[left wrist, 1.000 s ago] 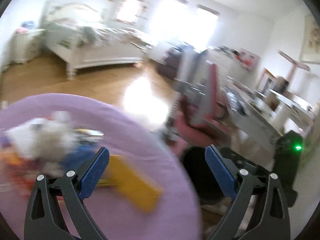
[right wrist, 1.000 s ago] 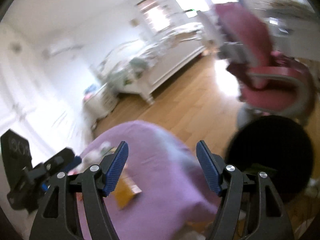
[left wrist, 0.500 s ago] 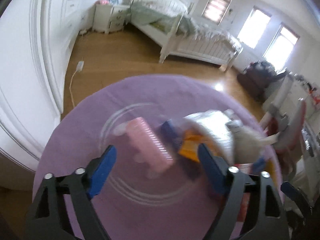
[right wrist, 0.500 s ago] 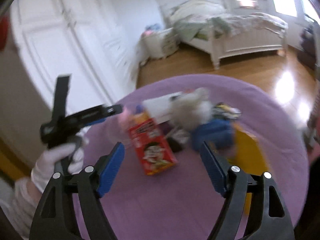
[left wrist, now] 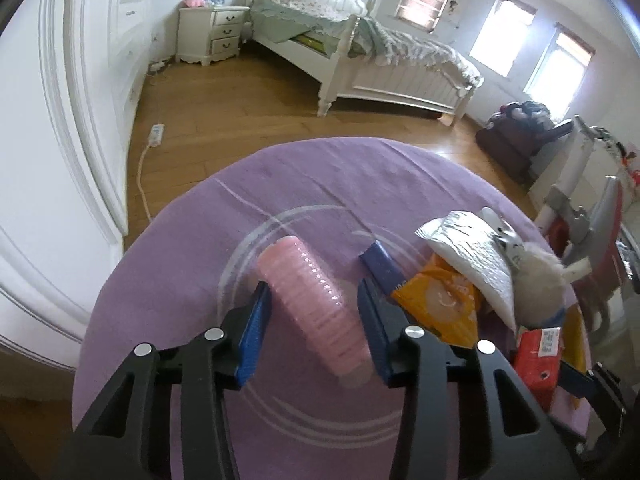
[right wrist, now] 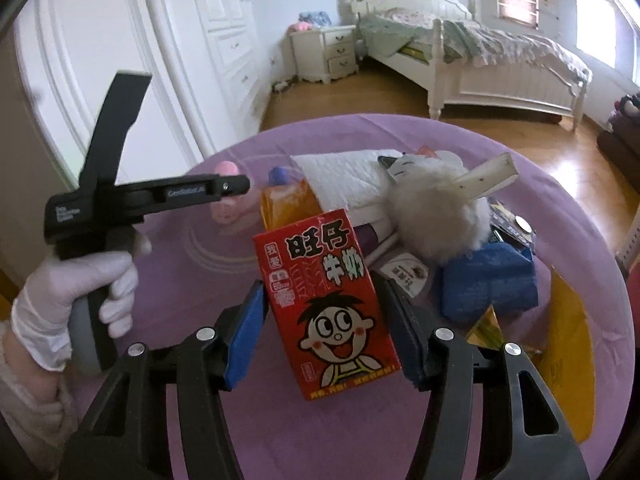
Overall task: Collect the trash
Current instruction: 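Grasp the pink hair roller with the left tool while the right tool grasps the red milk carton, then carry the roller and carton to the black bin and release them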
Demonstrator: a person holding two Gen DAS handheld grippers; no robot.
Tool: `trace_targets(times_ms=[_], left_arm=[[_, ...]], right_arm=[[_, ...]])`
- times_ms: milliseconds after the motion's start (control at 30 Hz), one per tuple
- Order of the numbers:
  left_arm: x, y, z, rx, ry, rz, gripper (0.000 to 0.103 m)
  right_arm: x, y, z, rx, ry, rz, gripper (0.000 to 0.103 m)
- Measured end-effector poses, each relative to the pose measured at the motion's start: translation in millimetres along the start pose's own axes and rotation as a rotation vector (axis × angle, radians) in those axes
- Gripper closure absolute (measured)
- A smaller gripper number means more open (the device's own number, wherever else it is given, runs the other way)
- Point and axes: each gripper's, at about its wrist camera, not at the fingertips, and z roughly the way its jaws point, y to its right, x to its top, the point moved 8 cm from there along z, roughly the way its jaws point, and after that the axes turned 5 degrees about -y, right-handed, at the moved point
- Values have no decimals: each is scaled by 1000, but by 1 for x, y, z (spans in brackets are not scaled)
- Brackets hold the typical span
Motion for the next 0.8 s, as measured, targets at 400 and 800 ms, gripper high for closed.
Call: trace_targets(times_ms=[400,800], left_arm=[[-33,49,-78,-169,120,60,68],[-54,230,-141,-332,226,373,68]], right_arm=[[-18,41,-100,107,206,212,48],[-48,140,-227,40,449,397,48]])
